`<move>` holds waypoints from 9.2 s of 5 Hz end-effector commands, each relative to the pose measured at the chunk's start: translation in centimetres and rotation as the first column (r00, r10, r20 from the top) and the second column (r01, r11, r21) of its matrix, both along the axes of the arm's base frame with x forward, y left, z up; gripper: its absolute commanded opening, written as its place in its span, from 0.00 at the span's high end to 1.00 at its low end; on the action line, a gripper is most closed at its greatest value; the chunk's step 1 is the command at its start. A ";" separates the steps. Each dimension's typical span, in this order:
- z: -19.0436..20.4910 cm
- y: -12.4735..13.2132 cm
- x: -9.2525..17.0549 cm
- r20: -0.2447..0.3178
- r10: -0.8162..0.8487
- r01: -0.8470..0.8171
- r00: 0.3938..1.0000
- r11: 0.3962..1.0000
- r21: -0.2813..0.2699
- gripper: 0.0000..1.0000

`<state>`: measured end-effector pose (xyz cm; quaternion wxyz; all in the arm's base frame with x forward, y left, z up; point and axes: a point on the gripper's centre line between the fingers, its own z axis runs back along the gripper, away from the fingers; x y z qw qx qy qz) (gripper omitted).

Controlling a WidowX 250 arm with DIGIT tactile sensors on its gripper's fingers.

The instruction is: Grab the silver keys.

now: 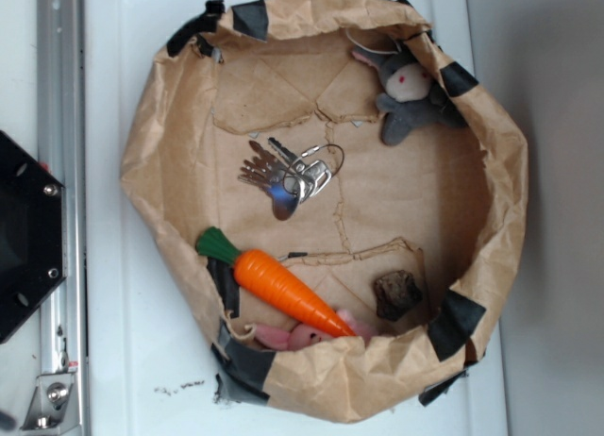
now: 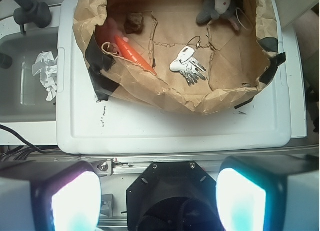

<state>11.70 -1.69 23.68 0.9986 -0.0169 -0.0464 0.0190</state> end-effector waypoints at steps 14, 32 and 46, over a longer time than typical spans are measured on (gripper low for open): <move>-13.8 7.1 15.7 0.029 0.372 -0.365 0.928 0.922 -0.131 0.00; -18.3 7.2 15.2 -0.085 0.303 -0.309 0.949 0.949 -0.067 1.00; -7.3 2.5 16.2 0.101 0.234 -0.206 0.967 0.952 -0.228 1.00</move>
